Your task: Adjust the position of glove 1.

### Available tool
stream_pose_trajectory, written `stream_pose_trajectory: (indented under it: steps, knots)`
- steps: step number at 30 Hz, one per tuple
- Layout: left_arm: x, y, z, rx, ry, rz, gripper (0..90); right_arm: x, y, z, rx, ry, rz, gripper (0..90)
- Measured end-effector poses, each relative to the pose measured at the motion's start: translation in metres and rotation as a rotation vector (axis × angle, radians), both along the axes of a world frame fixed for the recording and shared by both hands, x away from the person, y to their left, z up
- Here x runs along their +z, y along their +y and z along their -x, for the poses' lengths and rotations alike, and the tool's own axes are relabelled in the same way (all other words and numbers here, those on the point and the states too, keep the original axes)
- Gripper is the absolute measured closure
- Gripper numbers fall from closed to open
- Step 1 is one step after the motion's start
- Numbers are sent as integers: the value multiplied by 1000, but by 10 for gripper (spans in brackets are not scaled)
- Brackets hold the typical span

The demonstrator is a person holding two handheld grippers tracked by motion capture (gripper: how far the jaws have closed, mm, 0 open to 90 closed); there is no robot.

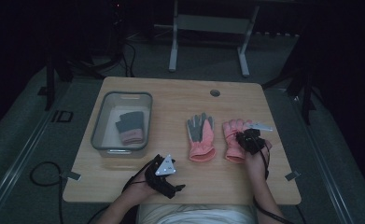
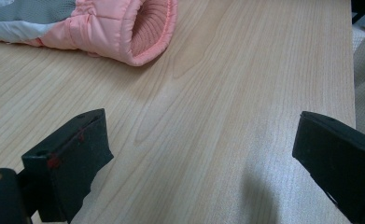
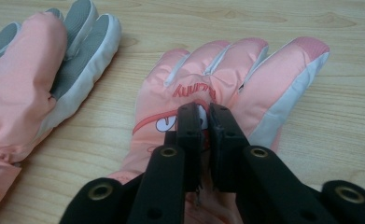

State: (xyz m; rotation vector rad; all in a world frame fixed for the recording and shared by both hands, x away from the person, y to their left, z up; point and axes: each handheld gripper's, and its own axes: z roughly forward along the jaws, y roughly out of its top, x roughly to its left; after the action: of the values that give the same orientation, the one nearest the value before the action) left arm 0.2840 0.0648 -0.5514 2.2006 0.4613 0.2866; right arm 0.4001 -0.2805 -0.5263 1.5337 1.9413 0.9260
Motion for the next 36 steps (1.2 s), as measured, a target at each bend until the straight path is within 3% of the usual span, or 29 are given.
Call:
stream_pose_trajectory:
  steps: [4,5,7,9,12,16,18,19,23,30,31,36]
  knots:
    - [0,0,0,0,1,0,36,8,-3,2,25,-11,-14,759]
    - [0,0,0,0,2,1,36,15,-8,2,82,-27,-25,696]
    - [0,0,0,0,5,1,36,20,-11,0,138,-23,-24,630]
    - [0,0,0,-2,12,2,36,24,-15,-2,175,-19,-29,617]
    - [-1,0,0,-5,15,1,36,25,-16,-1,204,-33,11,596]
    - [0,0,0,-6,10,0,36,13,-13,-4,254,-24,104,567]
    - [0,0,0,-6,11,1,36,3,-8,-3,272,-22,181,557]
    - [0,0,0,-6,9,1,36,-1,-7,-2,276,-36,206,555]
    - [0,-1,-1,-7,9,-3,36,-7,-7,0,271,-36,215,530]
    - [-1,-1,0,-9,9,-5,36,-9,-8,-3,271,-7,191,540]
    - [-1,-1,0,-9,9,-5,36,-9,-8,-4,263,-2,174,561]
    - [-1,-1,0,-7,11,-2,36,-10,-5,-3,244,-2,182,743]
